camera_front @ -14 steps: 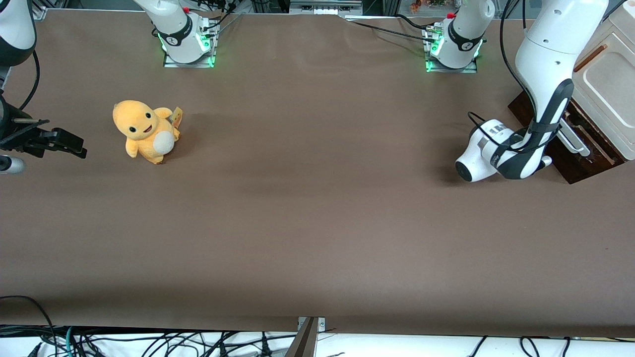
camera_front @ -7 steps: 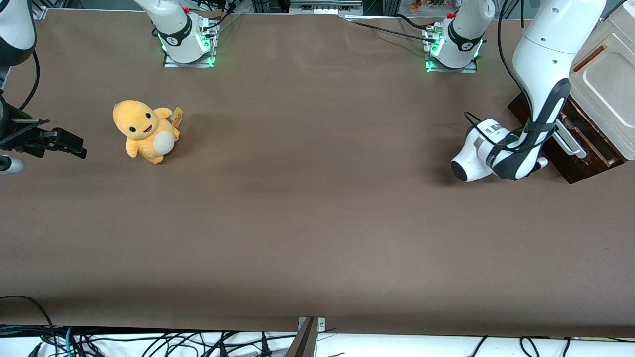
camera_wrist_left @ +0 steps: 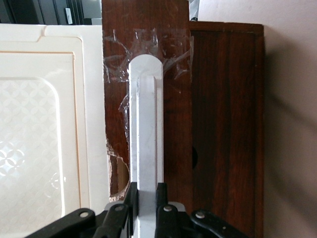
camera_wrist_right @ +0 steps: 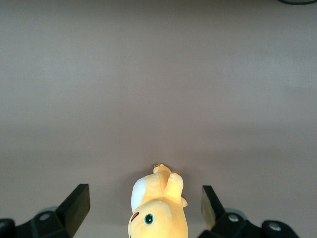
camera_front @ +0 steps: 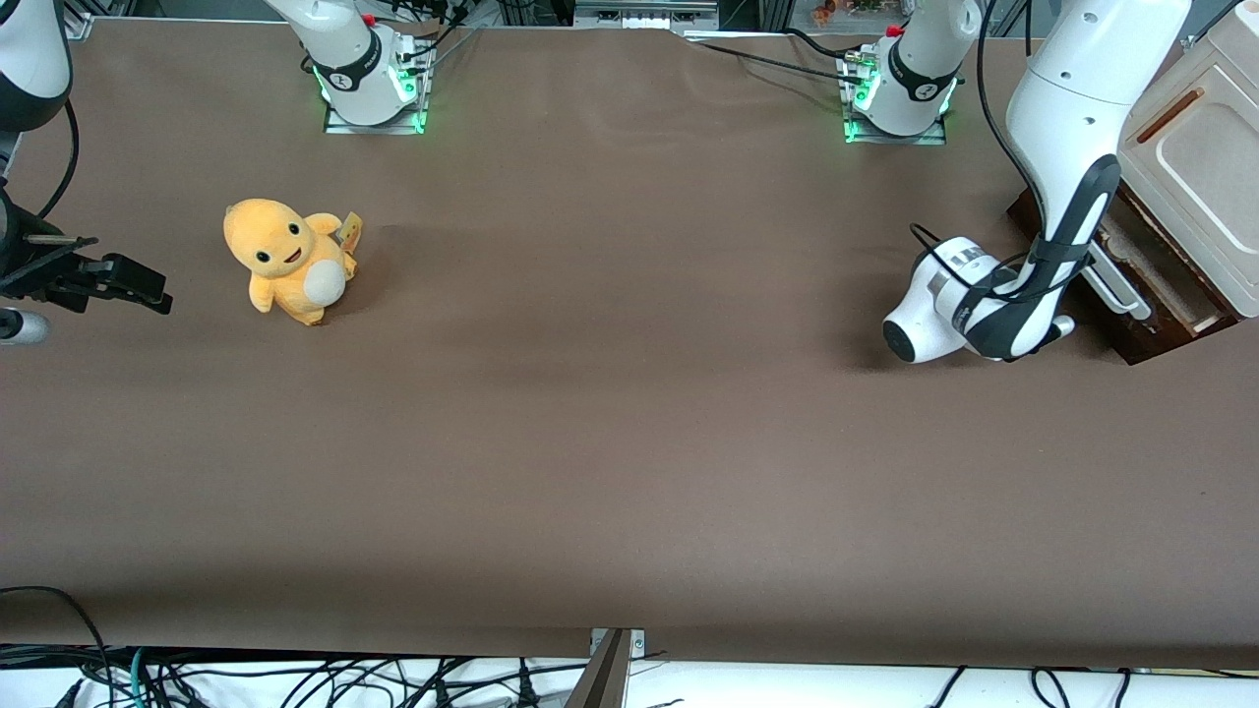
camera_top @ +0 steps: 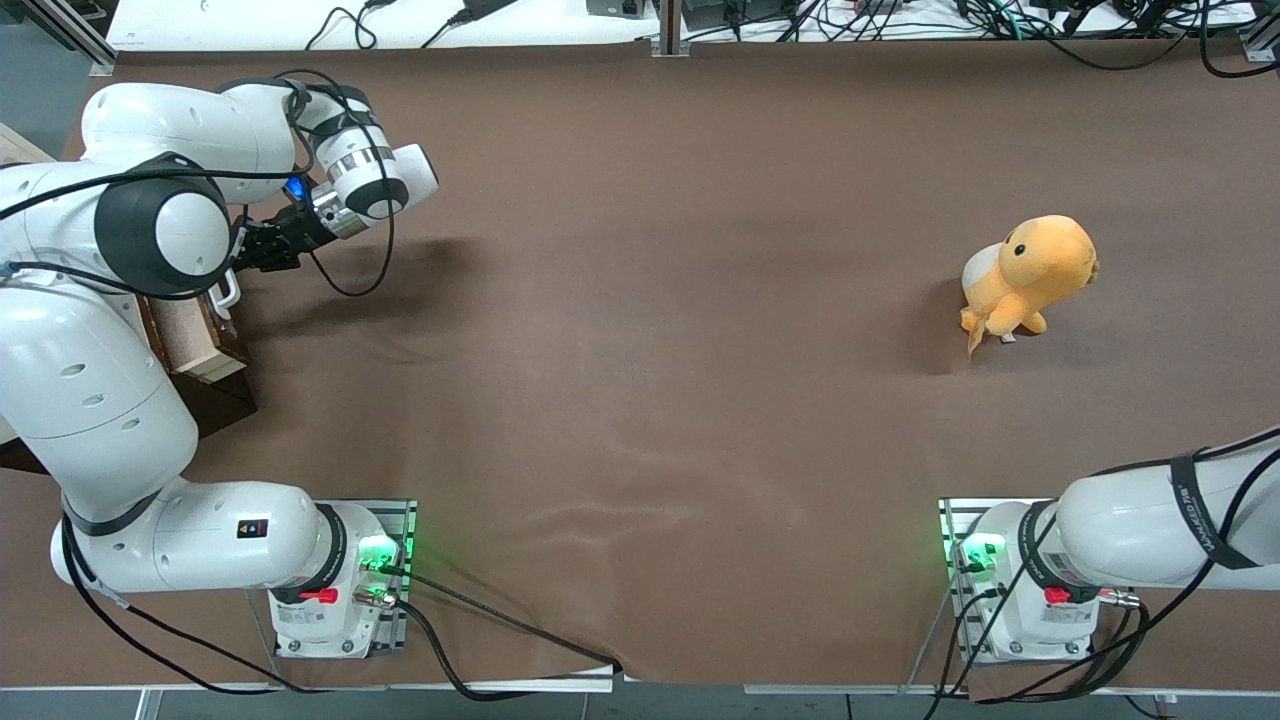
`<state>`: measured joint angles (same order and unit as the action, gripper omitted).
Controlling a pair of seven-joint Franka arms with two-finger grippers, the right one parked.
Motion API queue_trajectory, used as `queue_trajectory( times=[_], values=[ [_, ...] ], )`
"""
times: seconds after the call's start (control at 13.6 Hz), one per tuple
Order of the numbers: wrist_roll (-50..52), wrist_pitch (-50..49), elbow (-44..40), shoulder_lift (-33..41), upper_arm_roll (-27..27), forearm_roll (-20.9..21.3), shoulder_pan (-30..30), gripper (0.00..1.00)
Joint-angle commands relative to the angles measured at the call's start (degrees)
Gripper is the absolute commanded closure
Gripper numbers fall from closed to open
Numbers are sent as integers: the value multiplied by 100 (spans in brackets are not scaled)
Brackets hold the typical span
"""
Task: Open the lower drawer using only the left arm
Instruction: 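Pull the handle with the left gripper, sliding the drawer outward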
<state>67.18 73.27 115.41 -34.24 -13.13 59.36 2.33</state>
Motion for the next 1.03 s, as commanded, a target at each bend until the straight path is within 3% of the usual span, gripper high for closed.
queue_trajectory(
  times=[0.0, 0.96],
  values=[
    [-196, -164, -203, -48, 3, -162, -145, 92],
    [-187, -340, -326, -127, 3, -329, -426, 92]
  ],
)
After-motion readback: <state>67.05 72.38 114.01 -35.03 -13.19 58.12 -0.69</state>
